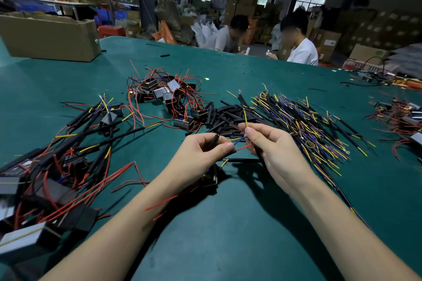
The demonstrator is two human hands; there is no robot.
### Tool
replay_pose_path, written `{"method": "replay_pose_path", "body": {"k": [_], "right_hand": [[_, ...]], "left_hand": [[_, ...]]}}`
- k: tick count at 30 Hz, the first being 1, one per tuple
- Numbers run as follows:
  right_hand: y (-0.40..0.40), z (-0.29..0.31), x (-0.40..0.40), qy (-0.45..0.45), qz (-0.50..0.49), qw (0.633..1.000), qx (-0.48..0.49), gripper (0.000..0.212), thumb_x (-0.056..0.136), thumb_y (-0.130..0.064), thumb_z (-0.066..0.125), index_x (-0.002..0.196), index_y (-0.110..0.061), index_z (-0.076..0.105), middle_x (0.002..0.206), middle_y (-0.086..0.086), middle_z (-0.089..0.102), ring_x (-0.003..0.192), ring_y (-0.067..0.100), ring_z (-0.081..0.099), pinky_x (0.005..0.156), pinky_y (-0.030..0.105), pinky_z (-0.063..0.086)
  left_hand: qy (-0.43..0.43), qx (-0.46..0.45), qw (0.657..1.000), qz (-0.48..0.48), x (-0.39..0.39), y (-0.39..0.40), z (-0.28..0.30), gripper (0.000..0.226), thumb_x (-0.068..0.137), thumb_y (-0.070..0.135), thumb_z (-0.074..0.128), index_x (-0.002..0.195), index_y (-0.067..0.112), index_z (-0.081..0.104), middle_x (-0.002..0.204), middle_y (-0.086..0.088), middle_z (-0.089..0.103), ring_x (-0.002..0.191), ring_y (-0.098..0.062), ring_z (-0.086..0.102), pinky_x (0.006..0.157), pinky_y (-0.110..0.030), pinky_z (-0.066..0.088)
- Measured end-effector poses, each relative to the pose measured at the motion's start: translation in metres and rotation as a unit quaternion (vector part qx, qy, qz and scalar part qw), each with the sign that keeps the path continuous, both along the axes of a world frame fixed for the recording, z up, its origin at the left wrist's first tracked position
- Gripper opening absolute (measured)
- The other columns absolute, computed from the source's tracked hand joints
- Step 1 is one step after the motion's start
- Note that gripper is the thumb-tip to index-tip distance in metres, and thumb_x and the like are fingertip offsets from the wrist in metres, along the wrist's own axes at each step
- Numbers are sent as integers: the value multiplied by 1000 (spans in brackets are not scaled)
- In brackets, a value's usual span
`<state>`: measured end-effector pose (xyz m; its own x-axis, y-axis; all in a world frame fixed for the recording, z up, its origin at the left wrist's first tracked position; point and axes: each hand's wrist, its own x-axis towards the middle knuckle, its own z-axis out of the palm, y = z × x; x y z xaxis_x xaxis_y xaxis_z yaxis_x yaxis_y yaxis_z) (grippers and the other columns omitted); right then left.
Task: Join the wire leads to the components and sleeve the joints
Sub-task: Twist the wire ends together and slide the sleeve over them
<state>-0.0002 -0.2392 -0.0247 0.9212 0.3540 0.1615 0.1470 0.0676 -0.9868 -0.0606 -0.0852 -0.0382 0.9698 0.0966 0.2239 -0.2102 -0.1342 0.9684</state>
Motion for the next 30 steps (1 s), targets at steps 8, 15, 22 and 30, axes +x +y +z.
{"method": "replay_pose_path", "body": {"k": [8, 15, 22, 30], "right_hand": [[-13, 9, 0, 27, 65, 992, -105, 11, 82, -20, 69, 79, -9, 70, 62, 4, 46, 59, 12, 37, 57, 22, 30], [5, 0, -6, 60, 14, 998, -19, 12, 89, -14, 63, 78, -14, 68, 73, 5, 51, 62, 9, 44, 61, 19, 35], [9, -5, -9, 39, -33, 998, -26, 14, 92, -21, 60, 82, -16, 69, 66, -1, 50, 62, 7, 44, 64, 22, 35], [7, -4, -9, 61, -47, 997, 1, 18, 90, -18, 63, 73, -19, 69, 62, -6, 51, 58, 6, 43, 60, 21, 35]], "left_hand": [[-27, 12, 997, 64, 2, -2, 1, 13, 90, 14, 63, 78, 16, 67, 71, 8, 68, 61, 5, 57, 62, -7, 41], [28, -106, 990, 93, 4, -1, 2, 8, 86, 23, 67, 78, 19, 68, 74, 7, 74, 67, 4, 61, 61, -9, 42], [52, -160, 985, 31, 2, 3, 5, 17, 60, 40, 76, 72, 27, 76, 90, -1, 75, 83, -5, 68, 84, -29, 43], [1, -64, 995, 82, 4, 4, 2, 3, 79, 17, 75, 81, 14, 75, 74, 1, 72, 68, -2, 62, 65, -9, 45]]}}
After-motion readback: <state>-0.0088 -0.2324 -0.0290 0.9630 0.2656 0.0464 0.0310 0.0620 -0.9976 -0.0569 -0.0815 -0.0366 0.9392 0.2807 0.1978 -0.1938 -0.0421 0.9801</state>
